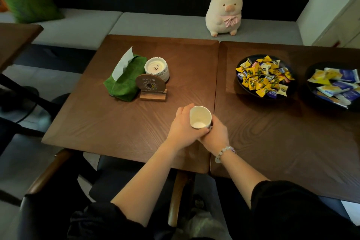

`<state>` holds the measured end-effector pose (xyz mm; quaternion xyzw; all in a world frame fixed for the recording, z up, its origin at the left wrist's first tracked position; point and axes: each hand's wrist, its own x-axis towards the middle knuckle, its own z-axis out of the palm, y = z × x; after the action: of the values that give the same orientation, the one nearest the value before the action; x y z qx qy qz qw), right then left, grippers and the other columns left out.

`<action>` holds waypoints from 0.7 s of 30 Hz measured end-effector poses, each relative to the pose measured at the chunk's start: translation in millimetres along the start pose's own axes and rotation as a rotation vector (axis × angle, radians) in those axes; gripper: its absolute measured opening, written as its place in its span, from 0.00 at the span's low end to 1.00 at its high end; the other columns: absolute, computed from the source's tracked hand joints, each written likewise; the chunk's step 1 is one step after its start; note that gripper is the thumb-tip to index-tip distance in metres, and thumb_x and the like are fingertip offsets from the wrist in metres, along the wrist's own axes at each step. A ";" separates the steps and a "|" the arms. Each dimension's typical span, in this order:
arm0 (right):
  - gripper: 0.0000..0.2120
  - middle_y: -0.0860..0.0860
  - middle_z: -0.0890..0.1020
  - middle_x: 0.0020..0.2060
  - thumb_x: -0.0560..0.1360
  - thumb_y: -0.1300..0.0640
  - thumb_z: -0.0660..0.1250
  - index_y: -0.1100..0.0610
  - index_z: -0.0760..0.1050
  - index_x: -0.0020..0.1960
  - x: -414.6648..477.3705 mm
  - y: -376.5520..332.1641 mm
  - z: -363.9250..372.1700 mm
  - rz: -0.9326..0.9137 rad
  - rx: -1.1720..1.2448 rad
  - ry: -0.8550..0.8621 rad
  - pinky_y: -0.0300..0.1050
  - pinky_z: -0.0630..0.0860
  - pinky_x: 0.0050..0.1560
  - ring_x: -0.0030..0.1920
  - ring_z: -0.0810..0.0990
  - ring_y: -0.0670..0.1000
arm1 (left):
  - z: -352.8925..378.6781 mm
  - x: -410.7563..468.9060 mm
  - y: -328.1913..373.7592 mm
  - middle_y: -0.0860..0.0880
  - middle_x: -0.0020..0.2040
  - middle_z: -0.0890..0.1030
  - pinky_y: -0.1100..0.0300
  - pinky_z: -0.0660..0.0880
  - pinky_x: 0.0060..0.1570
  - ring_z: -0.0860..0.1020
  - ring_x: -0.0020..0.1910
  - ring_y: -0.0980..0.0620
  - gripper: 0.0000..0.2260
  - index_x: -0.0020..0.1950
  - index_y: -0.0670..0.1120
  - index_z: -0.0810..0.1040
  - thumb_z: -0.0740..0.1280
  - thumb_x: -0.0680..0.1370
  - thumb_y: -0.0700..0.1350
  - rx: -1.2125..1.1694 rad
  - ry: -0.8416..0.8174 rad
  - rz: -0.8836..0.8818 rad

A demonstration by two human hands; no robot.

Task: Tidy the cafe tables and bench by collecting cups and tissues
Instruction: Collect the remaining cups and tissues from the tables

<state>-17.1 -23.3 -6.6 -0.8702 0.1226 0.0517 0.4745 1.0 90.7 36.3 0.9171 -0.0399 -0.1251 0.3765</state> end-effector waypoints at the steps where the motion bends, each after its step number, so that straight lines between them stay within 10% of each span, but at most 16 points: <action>1: 0.28 0.49 0.79 0.57 0.67 0.56 0.75 0.53 0.71 0.64 -2.4 0.7 -5.0 0.002 -0.008 0.004 0.41 0.73 0.57 0.58 0.76 0.49 | 2.3 -2.0 3.0 0.48 0.68 0.66 0.66 0.62 0.57 0.67 0.66 0.52 0.39 0.73 0.46 0.61 0.76 0.68 0.49 -0.001 -0.003 0.015; 21: 0.33 0.51 0.79 0.58 0.61 0.53 0.80 0.55 0.72 0.62 -194.6 39.2 -153.5 0.241 -0.050 0.589 0.46 0.72 0.57 0.59 0.76 0.52 | 65.0 -103.8 88.7 0.47 0.64 0.73 0.60 0.69 0.62 0.73 0.62 0.52 0.31 0.70 0.46 0.68 0.75 0.70 0.50 0.114 -0.421 0.516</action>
<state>-219.2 -140.4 85.2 -0.8382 0.3555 -0.1438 0.3877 -114.2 0.6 74.6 0.8503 -0.3545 -0.2099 0.3275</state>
